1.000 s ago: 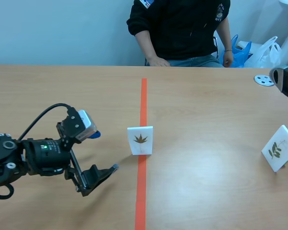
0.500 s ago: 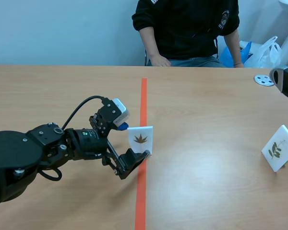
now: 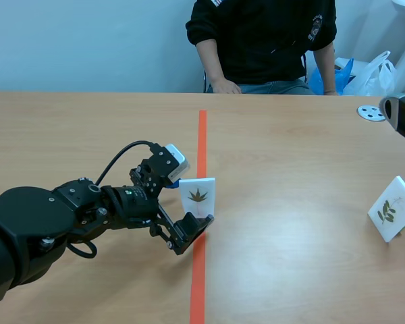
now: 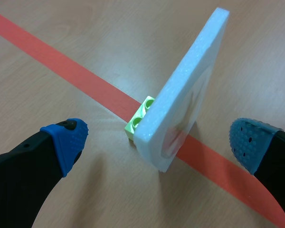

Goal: Sort the leaf by its shape. The table is split by an orange tape line. A compound leaf with several leaflets goes to the left side, a simple leaf with one blade goes to the right side. Return to the home posture when a red brick is placed on the table.

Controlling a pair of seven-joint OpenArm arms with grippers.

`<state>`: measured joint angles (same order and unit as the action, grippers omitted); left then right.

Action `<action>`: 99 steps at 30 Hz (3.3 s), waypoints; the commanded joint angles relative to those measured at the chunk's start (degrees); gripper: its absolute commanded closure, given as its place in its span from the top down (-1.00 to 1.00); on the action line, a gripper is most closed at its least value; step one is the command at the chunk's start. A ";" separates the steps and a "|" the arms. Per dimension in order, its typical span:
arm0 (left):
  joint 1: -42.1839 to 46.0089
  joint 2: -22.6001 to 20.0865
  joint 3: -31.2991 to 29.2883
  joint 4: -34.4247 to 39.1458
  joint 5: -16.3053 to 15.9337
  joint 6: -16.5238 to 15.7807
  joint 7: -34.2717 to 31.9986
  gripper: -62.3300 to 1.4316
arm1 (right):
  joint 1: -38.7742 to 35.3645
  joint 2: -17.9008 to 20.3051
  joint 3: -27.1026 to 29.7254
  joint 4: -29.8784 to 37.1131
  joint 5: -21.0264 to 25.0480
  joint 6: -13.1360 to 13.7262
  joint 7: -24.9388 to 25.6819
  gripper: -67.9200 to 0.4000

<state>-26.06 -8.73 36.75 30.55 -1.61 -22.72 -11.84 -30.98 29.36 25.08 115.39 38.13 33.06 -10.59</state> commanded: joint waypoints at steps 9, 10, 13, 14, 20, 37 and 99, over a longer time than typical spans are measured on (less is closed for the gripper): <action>-0.87 0.26 -0.44 1.64 -2.25 0.13 -1.27 0.03 | 0.66 0.59 0.72 0.57 -0.46 -0.24 0.81 0.63; -0.74 0.26 -0.44 1.64 -2.25 0.13 -1.57 -0.03 | 0.66 0.59 0.72 0.57 -0.48 -0.24 0.81 0.63; -0.26 0.28 -0.44 1.64 -2.25 0.11 -1.92 -0.19 | 0.66 0.59 0.72 0.57 -0.66 -0.26 0.81 0.63; -0.24 0.31 -0.44 1.64 -2.25 0.11 -1.95 -0.23 | 0.66 0.59 0.72 0.57 -0.66 -0.26 0.81 0.63; -0.13 0.28 -0.44 1.66 -2.25 0.11 -2.10 -0.46 | 0.68 0.59 0.72 0.57 -1.11 -0.26 0.81 0.63; -0.11 0.28 -0.46 1.66 -2.23 0.11 -2.75 -0.72 | 0.68 0.59 0.72 0.57 -1.92 -0.46 1.03 0.63; 9.11 -24.46 -23.34 4.66 -7.28 6.97 -1.38 -0.66 | 0.68 0.44 0.72 0.57 -1.95 -0.46 1.51 0.63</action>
<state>-16.71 -32.67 14.17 34.72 -8.01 -16.08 -12.45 -30.98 29.36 25.08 115.39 35.77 33.01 -10.15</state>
